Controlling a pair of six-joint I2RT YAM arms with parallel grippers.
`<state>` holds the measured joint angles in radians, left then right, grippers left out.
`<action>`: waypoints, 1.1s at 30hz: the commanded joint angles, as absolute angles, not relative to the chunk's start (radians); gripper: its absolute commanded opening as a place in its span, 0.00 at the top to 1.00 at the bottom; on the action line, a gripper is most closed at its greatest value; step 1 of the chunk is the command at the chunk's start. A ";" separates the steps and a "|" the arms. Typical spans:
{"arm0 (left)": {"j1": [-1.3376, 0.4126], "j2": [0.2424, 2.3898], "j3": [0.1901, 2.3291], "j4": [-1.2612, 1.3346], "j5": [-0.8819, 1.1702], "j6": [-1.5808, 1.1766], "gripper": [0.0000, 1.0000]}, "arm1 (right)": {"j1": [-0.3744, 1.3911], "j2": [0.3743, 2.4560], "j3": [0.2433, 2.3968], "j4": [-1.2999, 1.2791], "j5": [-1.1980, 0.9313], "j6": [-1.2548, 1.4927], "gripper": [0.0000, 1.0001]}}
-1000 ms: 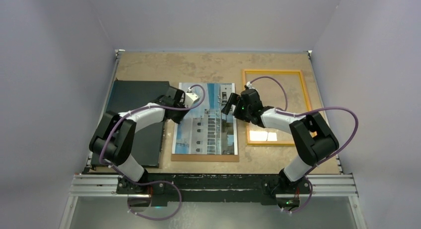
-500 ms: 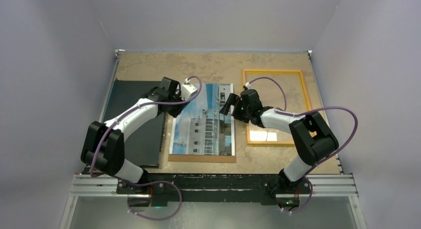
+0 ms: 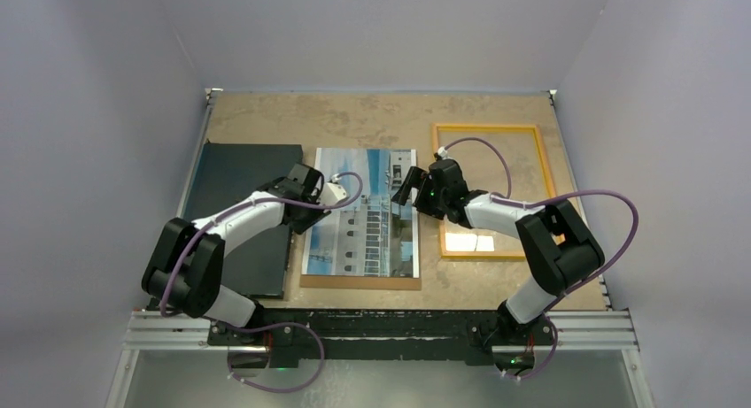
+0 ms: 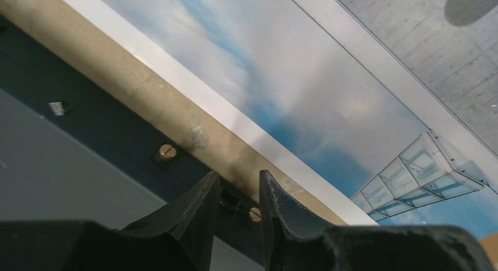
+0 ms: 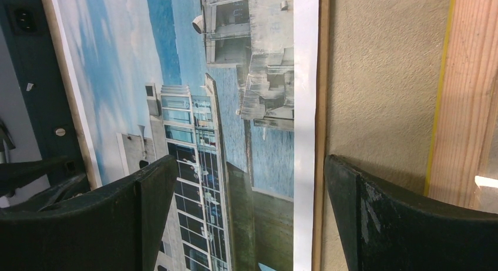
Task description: Put the photo into the frame
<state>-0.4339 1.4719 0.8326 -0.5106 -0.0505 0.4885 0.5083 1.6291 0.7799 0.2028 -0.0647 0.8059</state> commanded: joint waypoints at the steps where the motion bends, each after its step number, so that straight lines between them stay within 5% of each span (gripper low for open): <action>1: -0.460 1.491 0.799 -0.467 -0.046 0.498 0.71 | 0.522 1.667 0.711 0.024 -0.071 0.827 0.01; 33: -0.549 1.550 0.802 -0.341 0.030 0.369 0.67 | 0.521 1.668 0.683 0.071 -0.165 0.836 0.01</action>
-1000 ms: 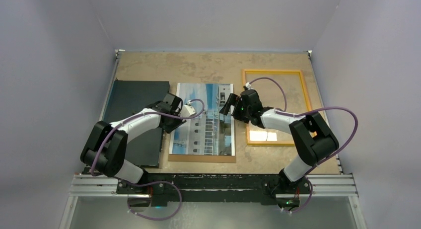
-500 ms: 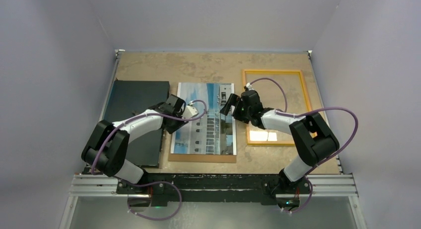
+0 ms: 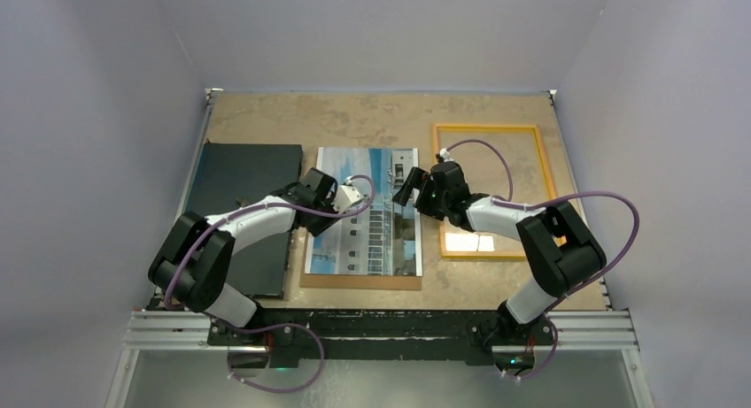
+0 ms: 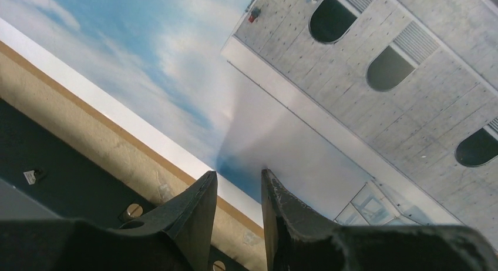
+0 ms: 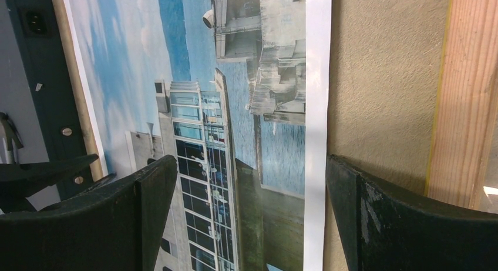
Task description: Put the photo into the frame
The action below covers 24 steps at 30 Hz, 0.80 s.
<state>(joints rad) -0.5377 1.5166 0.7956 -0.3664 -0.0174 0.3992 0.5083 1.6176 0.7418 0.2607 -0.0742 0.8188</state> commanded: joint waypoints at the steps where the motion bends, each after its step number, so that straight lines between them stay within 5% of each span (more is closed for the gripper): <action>1: -0.549 1.554 0.796 -0.336 0.029 0.370 0.67 | 0.520 1.662 0.687 0.069 -0.177 0.835 0.01; 24: -0.551 1.595 0.774 -0.316 0.072 0.366 0.70 | 0.582 1.538 0.751 0.018 -0.084 0.769 0.01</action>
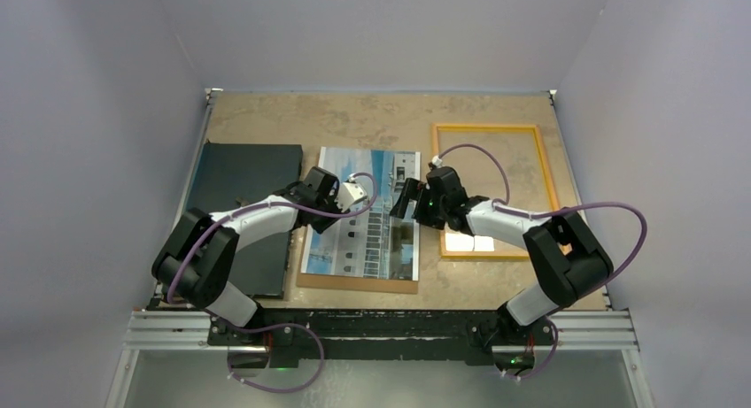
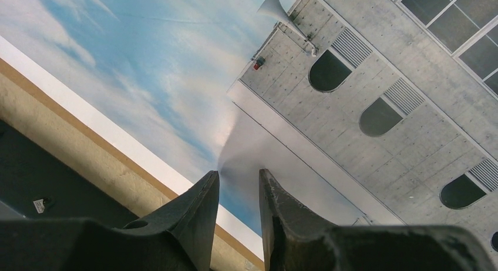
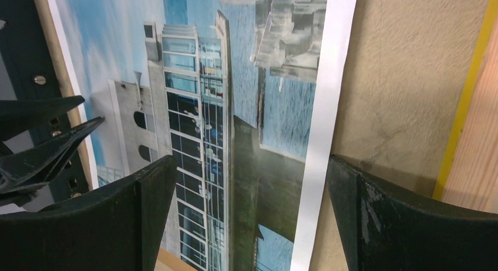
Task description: Put the photo into the frame
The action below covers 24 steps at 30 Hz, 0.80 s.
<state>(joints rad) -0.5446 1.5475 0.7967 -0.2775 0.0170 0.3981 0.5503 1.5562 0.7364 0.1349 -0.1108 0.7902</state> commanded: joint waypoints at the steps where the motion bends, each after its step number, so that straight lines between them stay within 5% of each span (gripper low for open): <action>1: -0.551 1.596 0.775 -0.317 0.075 0.365 0.70 | 0.589 1.539 0.759 0.009 -0.071 0.766 0.01; 24: -0.551 1.608 0.798 -0.327 0.087 0.359 0.73 | 0.621 1.450 0.839 -0.074 -0.002 0.722 0.01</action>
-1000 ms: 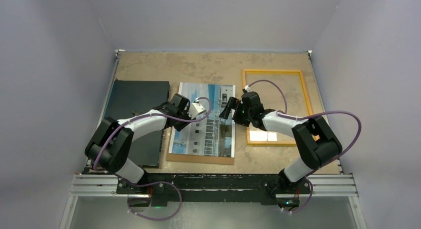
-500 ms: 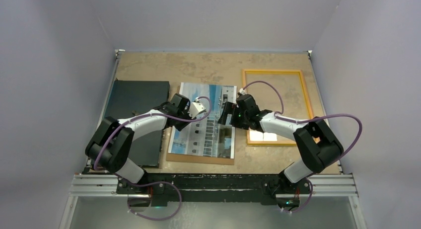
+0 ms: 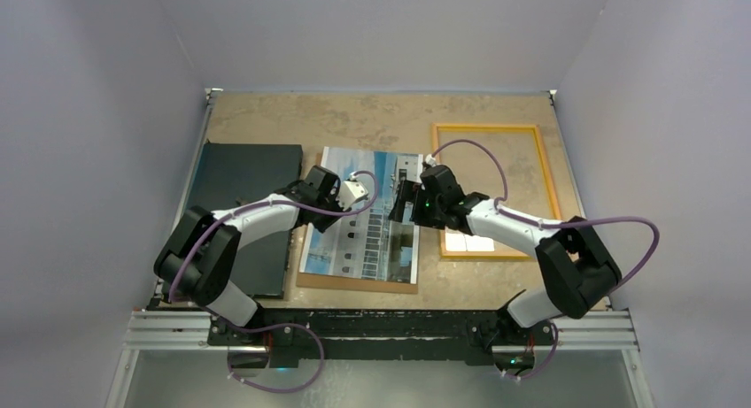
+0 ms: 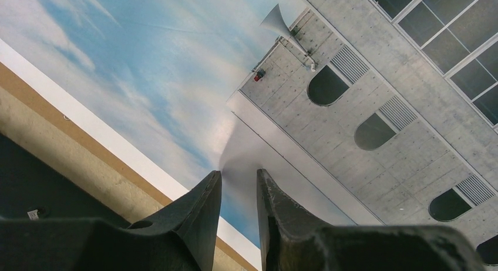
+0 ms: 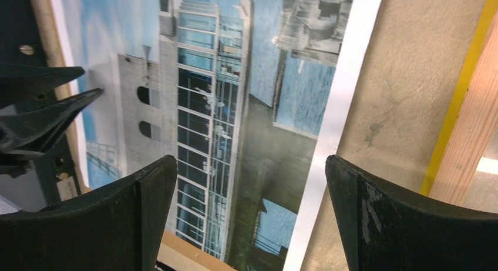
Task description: Put the photo into the frame
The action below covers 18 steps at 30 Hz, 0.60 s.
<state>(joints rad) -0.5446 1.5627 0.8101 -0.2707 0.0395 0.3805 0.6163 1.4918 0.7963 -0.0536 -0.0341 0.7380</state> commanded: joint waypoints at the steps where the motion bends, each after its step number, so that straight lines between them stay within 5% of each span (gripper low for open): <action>1: -0.550 1.607 0.797 -0.328 0.086 0.359 0.73 | 0.621 1.447 0.835 -0.064 -0.009 0.727 0.01; 10: -0.543 1.564 0.838 -0.383 0.082 0.352 0.74 | 0.623 1.491 0.768 -0.105 0.050 0.764 0.01; 18: -0.416 1.454 1.020 -0.575 0.147 0.396 0.52 | 0.630 1.509 0.717 -0.053 0.044 0.776 0.02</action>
<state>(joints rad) -0.4900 1.5368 0.9230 -0.4660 0.1028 0.3771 0.6193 1.4860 0.7380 -0.0612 0.0177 0.7597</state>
